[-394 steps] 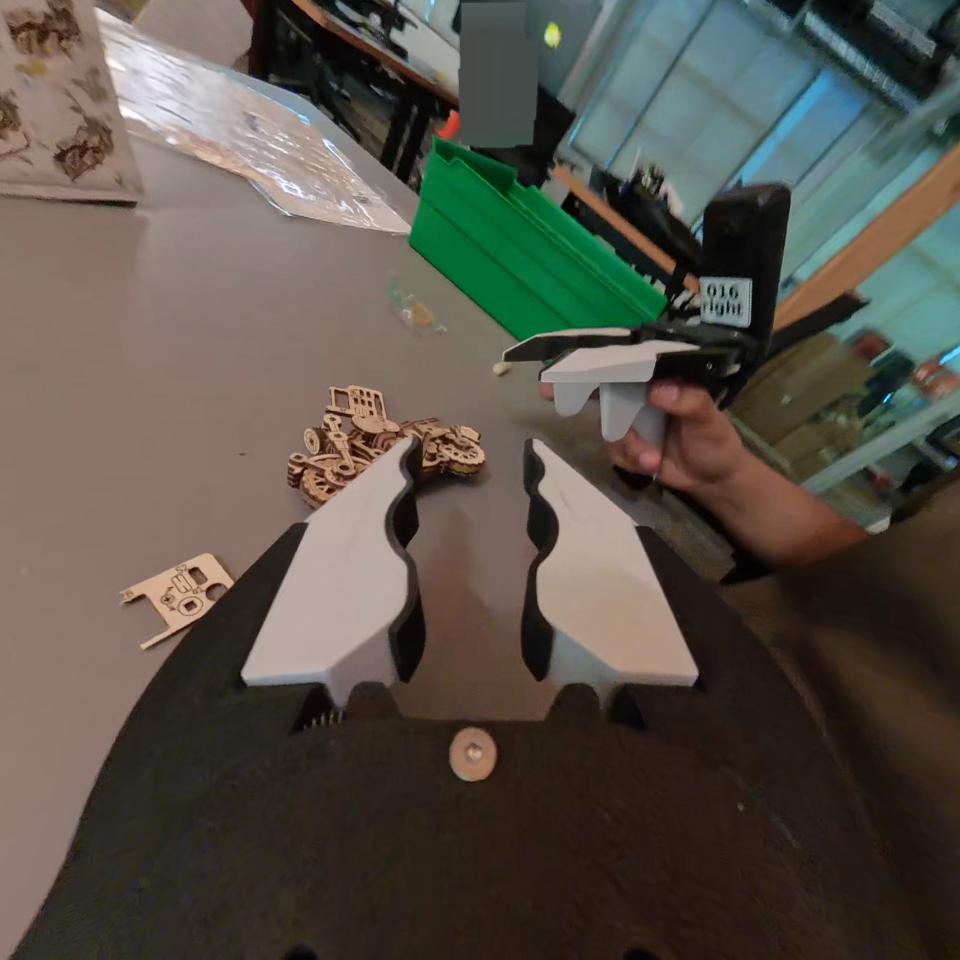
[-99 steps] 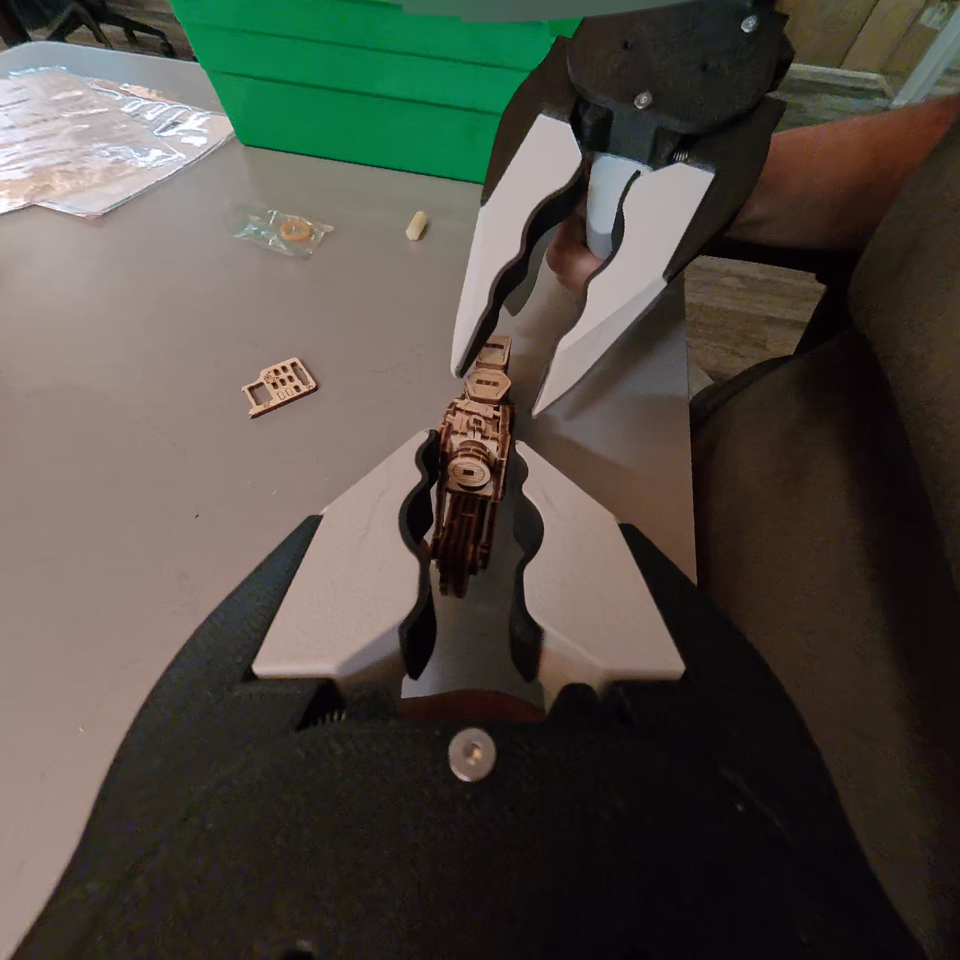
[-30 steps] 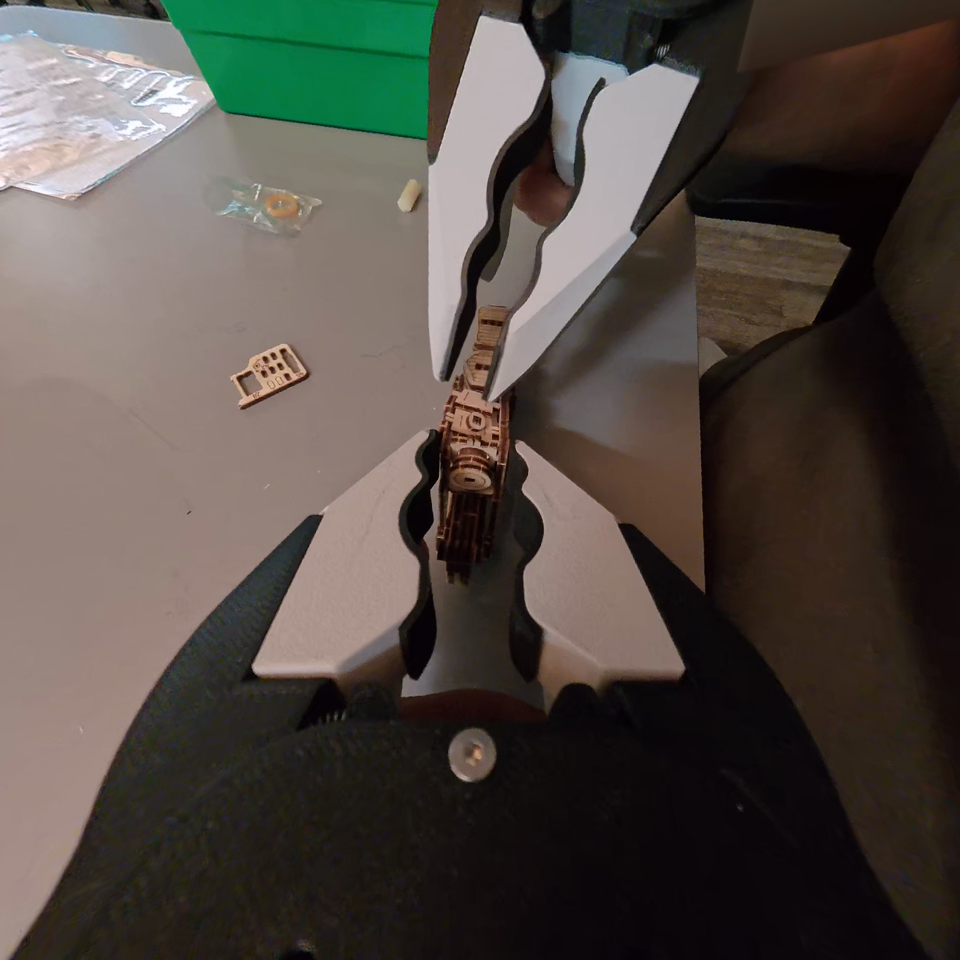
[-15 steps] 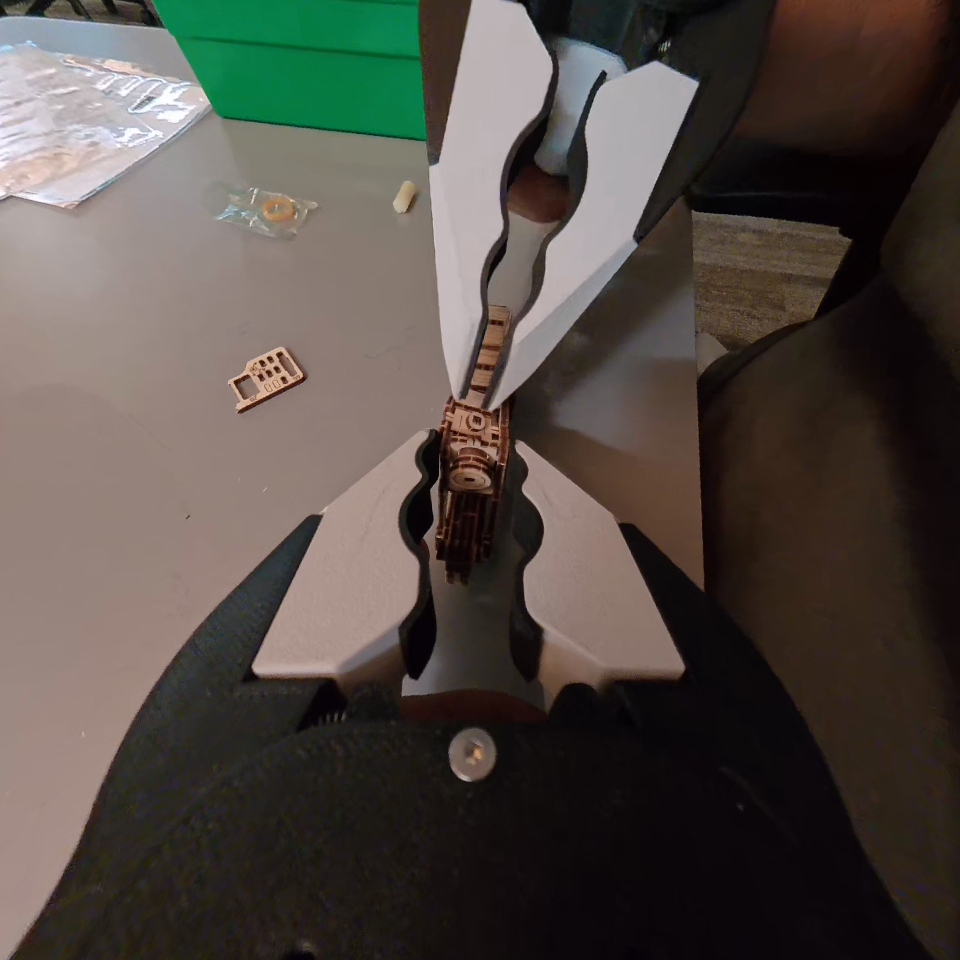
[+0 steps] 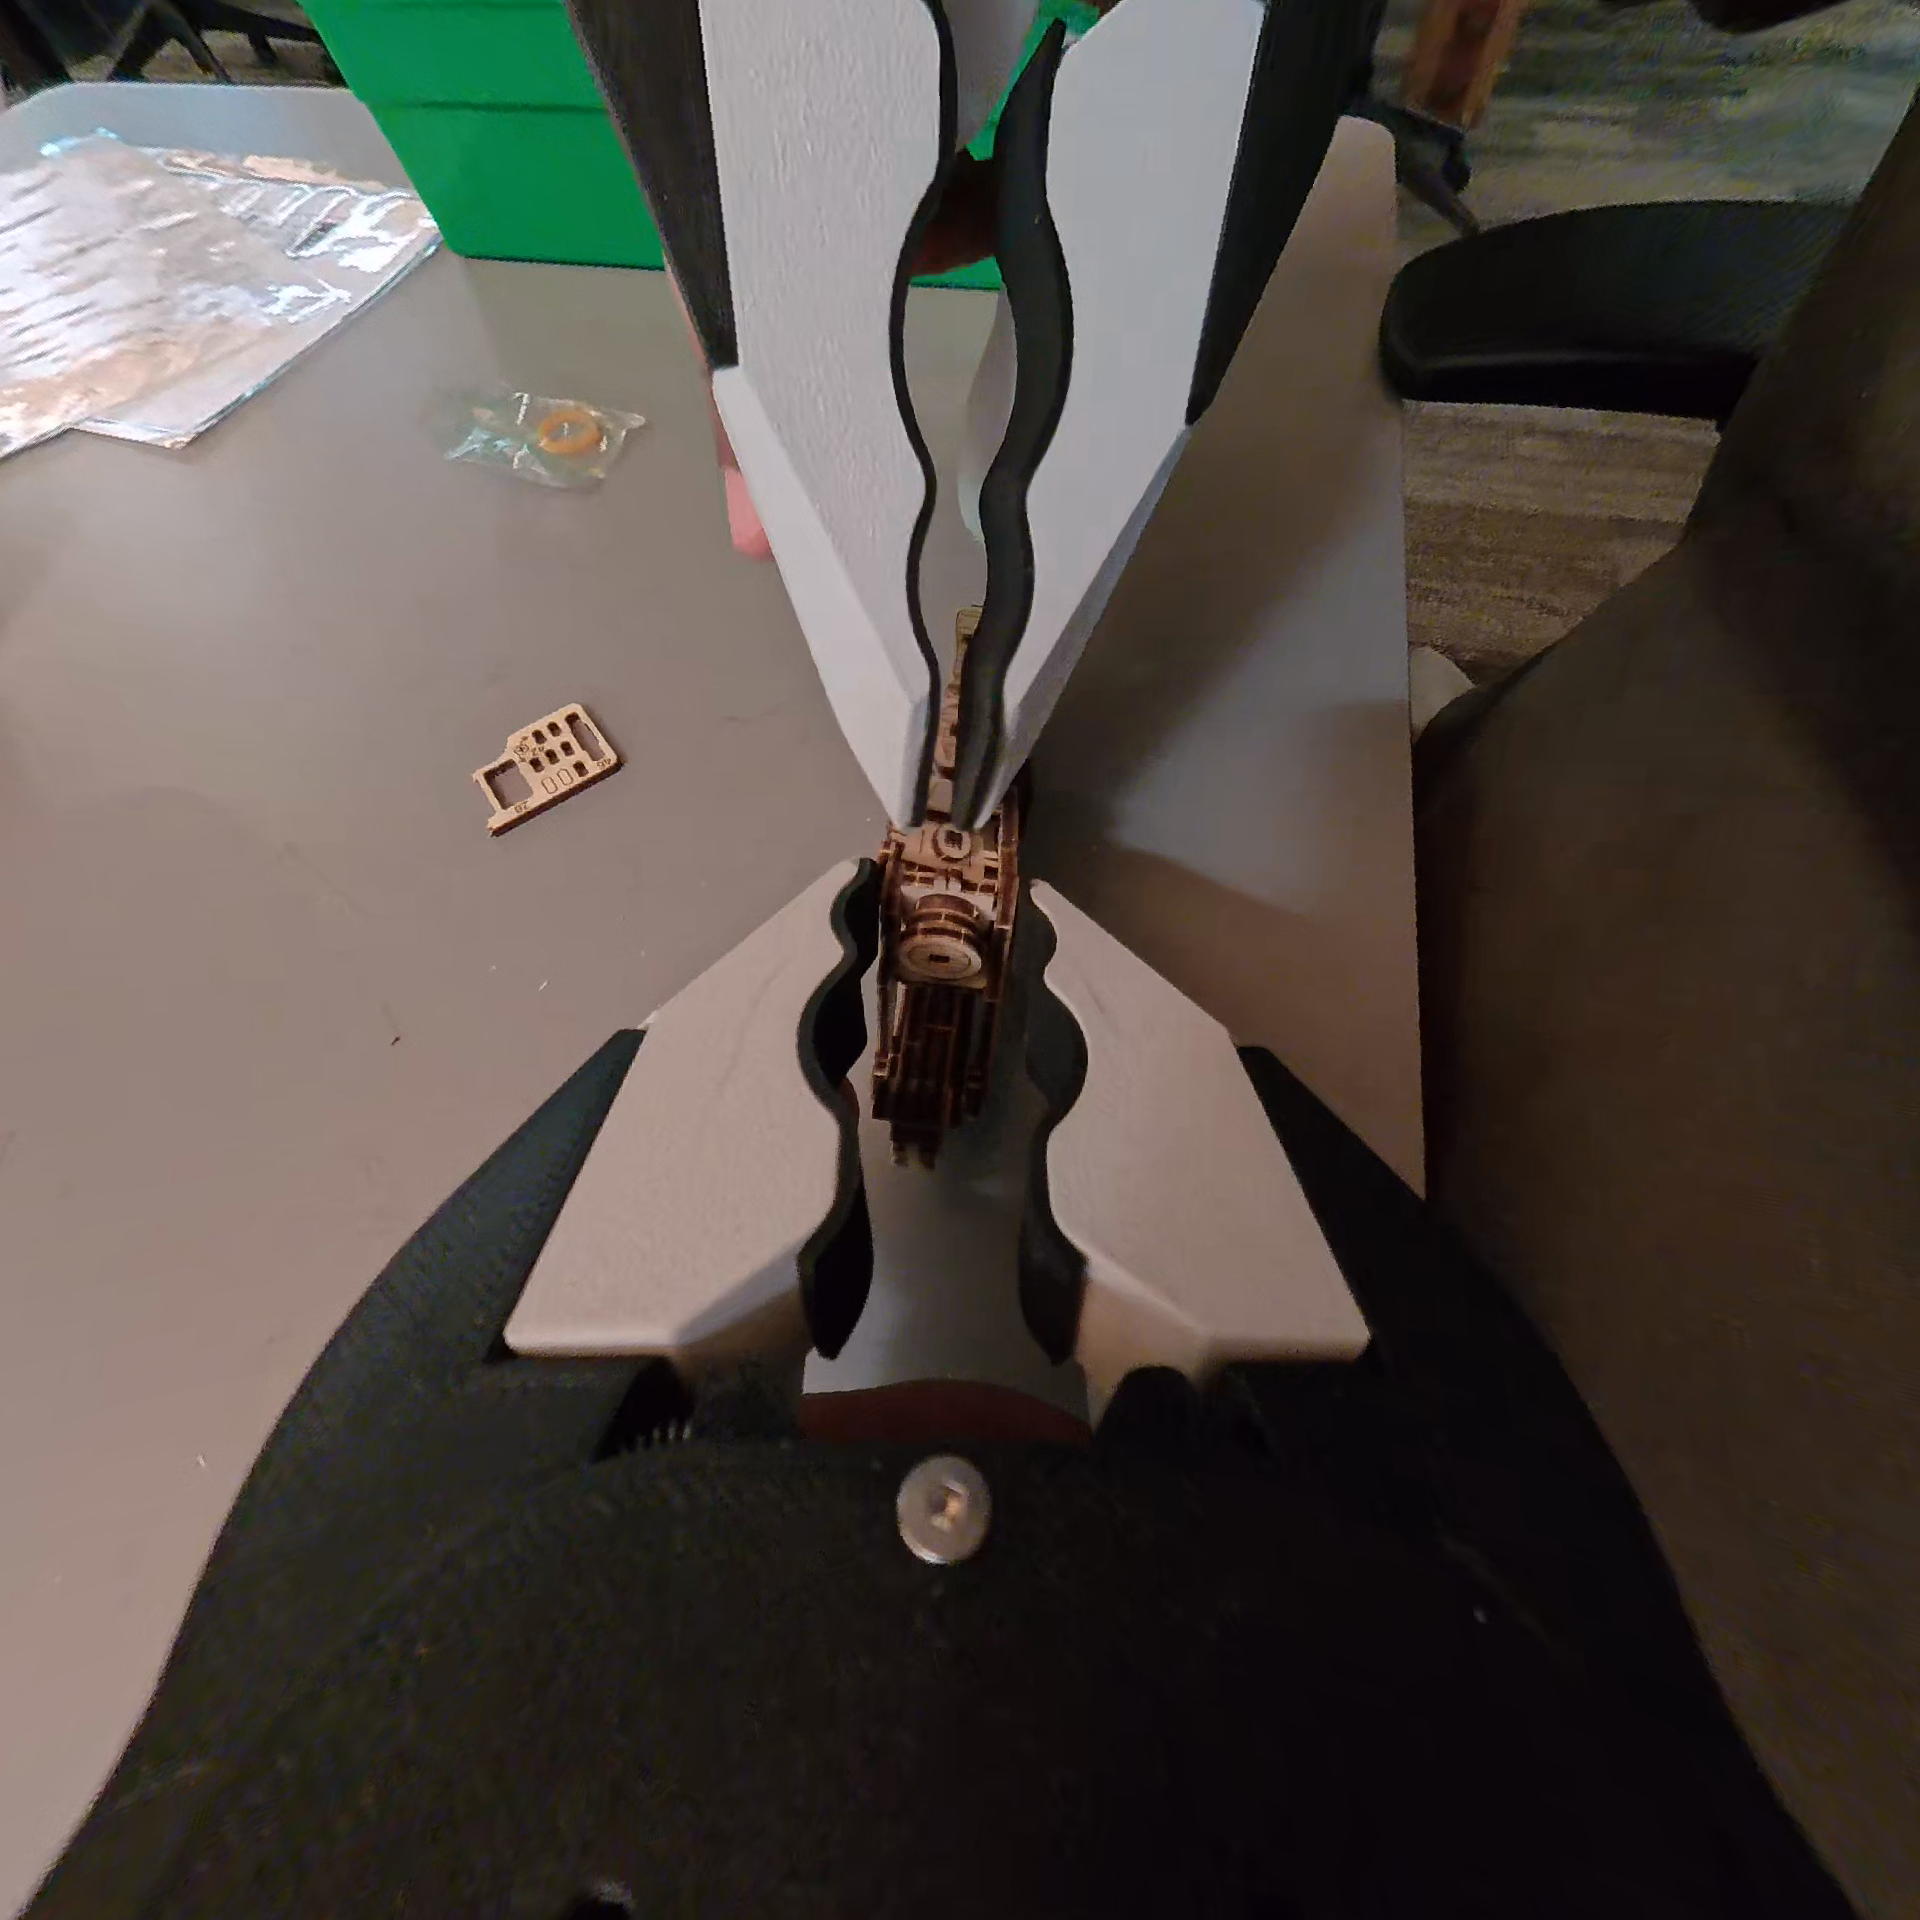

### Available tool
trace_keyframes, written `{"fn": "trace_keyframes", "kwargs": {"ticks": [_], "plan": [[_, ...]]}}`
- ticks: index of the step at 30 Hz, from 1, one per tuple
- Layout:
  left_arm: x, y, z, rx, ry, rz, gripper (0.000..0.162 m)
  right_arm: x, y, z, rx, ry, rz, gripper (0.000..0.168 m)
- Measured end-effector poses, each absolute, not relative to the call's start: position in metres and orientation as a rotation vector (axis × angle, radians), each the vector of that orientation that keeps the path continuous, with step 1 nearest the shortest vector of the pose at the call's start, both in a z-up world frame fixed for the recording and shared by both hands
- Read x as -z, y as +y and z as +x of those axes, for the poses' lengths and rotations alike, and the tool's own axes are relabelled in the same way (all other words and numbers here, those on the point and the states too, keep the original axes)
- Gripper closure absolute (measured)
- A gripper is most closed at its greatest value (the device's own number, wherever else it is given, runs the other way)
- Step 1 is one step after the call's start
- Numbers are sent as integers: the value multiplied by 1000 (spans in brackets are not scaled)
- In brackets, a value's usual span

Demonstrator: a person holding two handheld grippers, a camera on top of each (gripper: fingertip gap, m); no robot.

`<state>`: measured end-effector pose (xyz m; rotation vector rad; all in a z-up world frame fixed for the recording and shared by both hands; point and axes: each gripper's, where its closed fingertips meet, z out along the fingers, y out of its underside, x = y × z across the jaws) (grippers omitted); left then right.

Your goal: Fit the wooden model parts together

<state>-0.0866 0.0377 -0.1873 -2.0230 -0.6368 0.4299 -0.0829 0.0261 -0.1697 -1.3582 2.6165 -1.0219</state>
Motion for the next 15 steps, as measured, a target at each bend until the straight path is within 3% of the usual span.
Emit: {"fn": "trace_keyframes", "kwargs": {"ticks": [15], "plan": [[187,37,-87,-428,-639,-2021,138,177,27,-79,822,2603,-1409,162]]}}
